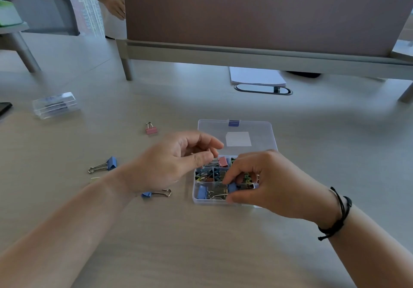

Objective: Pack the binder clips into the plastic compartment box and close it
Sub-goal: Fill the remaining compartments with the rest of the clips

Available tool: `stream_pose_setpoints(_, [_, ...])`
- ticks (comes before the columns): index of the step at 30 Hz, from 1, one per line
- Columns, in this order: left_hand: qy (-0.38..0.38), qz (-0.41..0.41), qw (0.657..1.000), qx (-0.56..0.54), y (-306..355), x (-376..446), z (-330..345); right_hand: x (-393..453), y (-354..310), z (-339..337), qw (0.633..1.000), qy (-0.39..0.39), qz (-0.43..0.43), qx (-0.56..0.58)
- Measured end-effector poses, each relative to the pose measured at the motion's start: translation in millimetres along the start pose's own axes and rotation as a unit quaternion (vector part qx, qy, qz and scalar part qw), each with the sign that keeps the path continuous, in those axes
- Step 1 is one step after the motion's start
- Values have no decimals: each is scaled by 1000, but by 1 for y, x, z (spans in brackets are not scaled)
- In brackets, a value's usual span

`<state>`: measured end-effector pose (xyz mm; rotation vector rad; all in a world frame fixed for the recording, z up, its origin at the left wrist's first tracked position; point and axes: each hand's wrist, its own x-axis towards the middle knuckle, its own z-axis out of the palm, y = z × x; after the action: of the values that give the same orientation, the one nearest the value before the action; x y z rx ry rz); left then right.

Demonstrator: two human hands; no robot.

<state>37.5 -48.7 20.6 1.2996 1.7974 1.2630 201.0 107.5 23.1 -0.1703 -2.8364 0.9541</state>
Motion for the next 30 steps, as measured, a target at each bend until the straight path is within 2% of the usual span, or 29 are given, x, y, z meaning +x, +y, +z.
stream_pose_setpoints(4, [24,20,999,-9,0,0,-2,2,1,5,1000,-7,-14,2])
stream_pose_setpoints(8, [-2,25,999,-42,2,-2,-2,1,4,4,1000,-18,-15,-9])
stream_pose_setpoints(13, [-38,10,999,10,-2,-5,-5,0,5,2,999,-26,-8,-33])
stream_pose_setpoints(20, [-80,37,993,81,1,-8,-9,0,4,3,999,-17,-9,-31])
stream_pose_setpoints(30, [-100,53,982,149,-4,-7,-14,-1,4,7,997,-17,-17,-78])
